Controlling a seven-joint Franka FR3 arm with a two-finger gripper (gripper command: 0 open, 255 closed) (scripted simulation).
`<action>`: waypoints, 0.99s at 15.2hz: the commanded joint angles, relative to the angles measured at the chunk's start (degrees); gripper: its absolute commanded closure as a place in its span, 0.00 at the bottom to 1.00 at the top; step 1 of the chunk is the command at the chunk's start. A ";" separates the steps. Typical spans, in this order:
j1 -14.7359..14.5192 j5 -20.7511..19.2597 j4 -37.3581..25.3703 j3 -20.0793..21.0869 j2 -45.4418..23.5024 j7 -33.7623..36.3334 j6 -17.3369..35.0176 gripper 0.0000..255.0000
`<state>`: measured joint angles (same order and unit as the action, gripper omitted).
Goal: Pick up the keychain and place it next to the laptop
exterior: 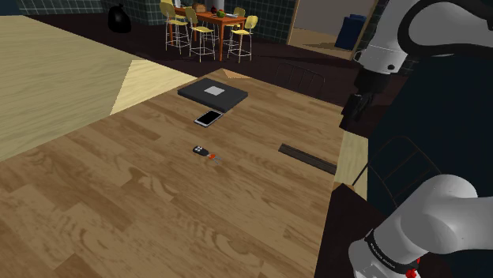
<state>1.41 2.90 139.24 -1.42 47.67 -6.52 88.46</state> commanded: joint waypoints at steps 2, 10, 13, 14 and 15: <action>-0.41 0.59 0.17 0.85 -1.28 0.67 1.65 0.00; -3.16 4.02 -1.24 7.52 -13.69 5.83 14.39 0.00; -3.89 4.51 -3.03 9.90 -19.13 7.81 18.70 0.00; -4.10 4.55 -3.77 10.68 -21.01 8.50 20.06 0.00; -4.29 4.52 -4.58 11.44 -22.93 9.20 21.37 0.00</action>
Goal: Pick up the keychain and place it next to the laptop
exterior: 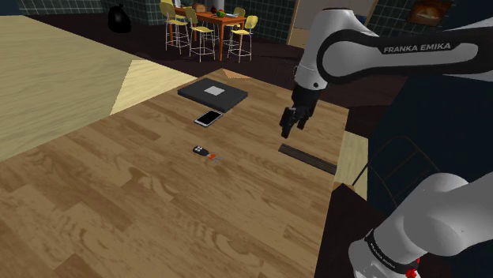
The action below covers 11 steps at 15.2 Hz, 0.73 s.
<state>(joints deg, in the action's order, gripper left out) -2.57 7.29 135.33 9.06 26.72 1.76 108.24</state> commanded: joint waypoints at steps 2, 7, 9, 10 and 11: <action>-0.66 -0.13 -2.52 2.44 -5.89 2.39 4.06 0.00; -1.42 -2.14 -8.35 5.85 -16.09 6.52 9.25 0.00; -1.80 -3.50 -11.17 7.00 -20.31 8.37 10.87 0.00; -2.03 -4.29 -12.69 7.52 -22.45 9.33 11.57 0.00; -2.29 -5.15 -14.28 8.00 -24.60 10.30 12.20 0.00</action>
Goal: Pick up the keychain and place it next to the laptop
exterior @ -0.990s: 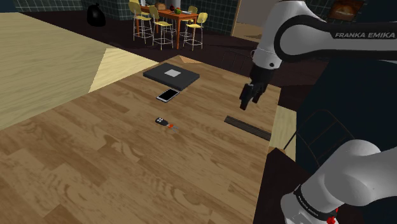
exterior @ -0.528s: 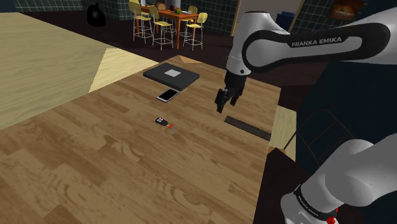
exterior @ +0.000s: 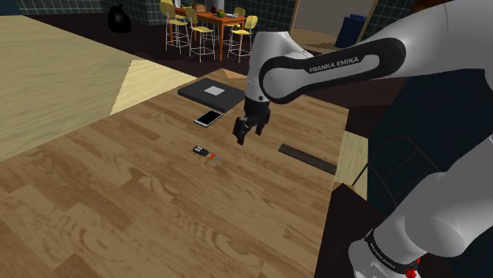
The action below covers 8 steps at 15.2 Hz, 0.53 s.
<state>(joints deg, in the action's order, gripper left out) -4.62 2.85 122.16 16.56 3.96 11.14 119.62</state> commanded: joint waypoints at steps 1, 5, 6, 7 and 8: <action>-0.56 -1.63 -2.77 0.90 -4.01 1.90 1.36 0.00; -2.31 -5.69 -10.20 1.95 -12.83 5.80 2.73 0.00; -2.88 -6.74 -12.26 2.06 -15.06 6.72 2.87 0.00; -3.51 -7.78 -14.40 2.11 -17.30 7.60 2.92 0.00; -4.19 -8.81 -16.64 2.10 -19.55 8.44 2.89 0.00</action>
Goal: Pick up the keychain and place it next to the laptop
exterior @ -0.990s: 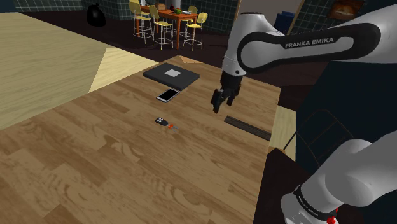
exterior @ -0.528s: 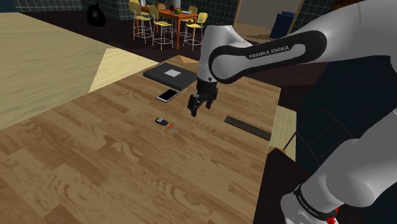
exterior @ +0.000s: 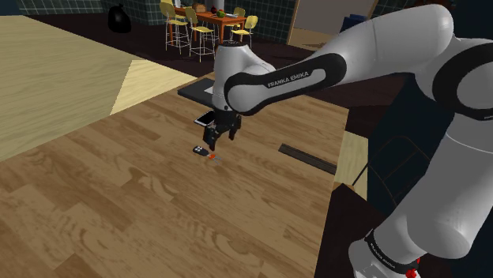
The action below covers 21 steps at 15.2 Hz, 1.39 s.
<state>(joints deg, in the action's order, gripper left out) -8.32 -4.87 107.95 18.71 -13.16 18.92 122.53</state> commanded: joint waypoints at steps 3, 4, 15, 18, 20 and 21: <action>-2.79 -3.98 -9.75 -0.33 -9.28 2.82 -0.61 0.00; -3.54 -4.76 -12.11 -0.48 -11.34 3.35 -0.93 0.00; -3.96 -5.88 -10.38 -1.17 -14.21 4.05 3.56 0.00; -3.96 -5.88 -10.38 -1.17 -14.21 4.05 3.56 0.00; -3.96 -5.88 -10.38 -1.17 -14.21 4.05 3.56 0.00; -3.96 -5.88 -10.38 -1.17 -14.22 4.05 3.56 1.00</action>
<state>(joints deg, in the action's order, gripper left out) -12.27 -10.77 97.55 17.53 -27.32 22.97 126.07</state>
